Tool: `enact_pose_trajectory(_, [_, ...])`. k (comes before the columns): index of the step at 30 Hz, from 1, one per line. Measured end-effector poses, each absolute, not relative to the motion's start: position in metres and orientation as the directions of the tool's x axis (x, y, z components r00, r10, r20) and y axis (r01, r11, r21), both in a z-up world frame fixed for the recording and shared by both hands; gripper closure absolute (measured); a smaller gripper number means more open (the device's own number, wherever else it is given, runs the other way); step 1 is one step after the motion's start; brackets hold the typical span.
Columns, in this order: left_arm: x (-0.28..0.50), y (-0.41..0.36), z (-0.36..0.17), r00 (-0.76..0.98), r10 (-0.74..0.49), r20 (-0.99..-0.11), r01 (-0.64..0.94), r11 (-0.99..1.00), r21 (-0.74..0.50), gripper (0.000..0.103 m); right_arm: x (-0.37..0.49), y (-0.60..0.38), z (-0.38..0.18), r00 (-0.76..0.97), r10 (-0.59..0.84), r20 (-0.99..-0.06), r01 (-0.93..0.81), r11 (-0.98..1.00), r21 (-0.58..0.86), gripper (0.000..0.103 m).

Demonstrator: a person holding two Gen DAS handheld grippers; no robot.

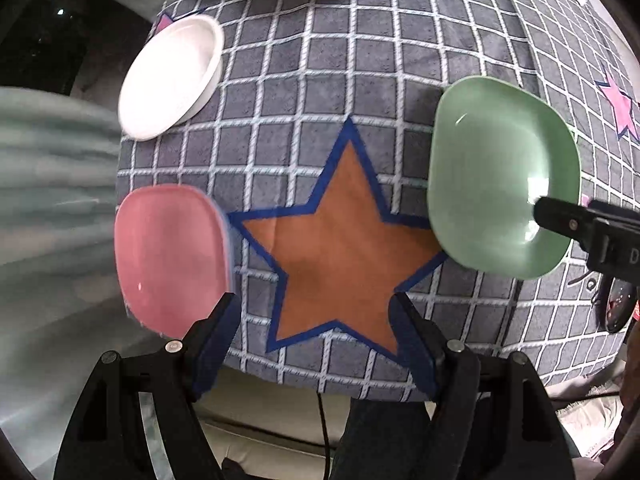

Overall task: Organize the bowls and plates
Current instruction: 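Move both grippers to the green square plate, then grasp the green plate rim with both grippers and lift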

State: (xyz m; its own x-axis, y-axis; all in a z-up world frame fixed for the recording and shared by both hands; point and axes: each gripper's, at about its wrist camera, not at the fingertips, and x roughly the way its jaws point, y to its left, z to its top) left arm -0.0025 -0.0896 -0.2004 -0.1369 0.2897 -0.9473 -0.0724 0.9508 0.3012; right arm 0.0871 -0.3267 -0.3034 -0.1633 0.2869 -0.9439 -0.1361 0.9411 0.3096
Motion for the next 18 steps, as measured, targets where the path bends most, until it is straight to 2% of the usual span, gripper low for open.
enact_pose_trajectory(4, [0.023,-0.102,-0.203,-0.102,0.269,-0.958,-0.061,0.959,0.276,0.024,0.086,-0.363,-0.318,-0.177,0.257,-0.95,-0.022,0.964,0.265,0.0])
enact_pose_trajectory(8, [0.051,-0.124,-0.208,-0.025,0.274,-0.961,0.048,0.961,0.272,0.024,0.088,-0.386,-0.325,-0.174,0.274,-0.946,0.067,0.961,0.267,0.0])
enact_pose_trajectory(12, [0.075,-0.135,-0.226,-0.006,0.287,-0.958,0.127,0.95,0.284,0.024,0.089,-0.403,-0.324,-0.161,0.261,-0.952,0.051,0.965,0.256,0.0])
enact_pose_trajectory(18, [0.095,-0.133,-0.242,-0.017,0.246,-0.969,0.125,0.962,0.242,0.024,0.087,-0.373,-0.328,-0.14,0.243,-0.96,0.017,0.97,0.243,0.0])
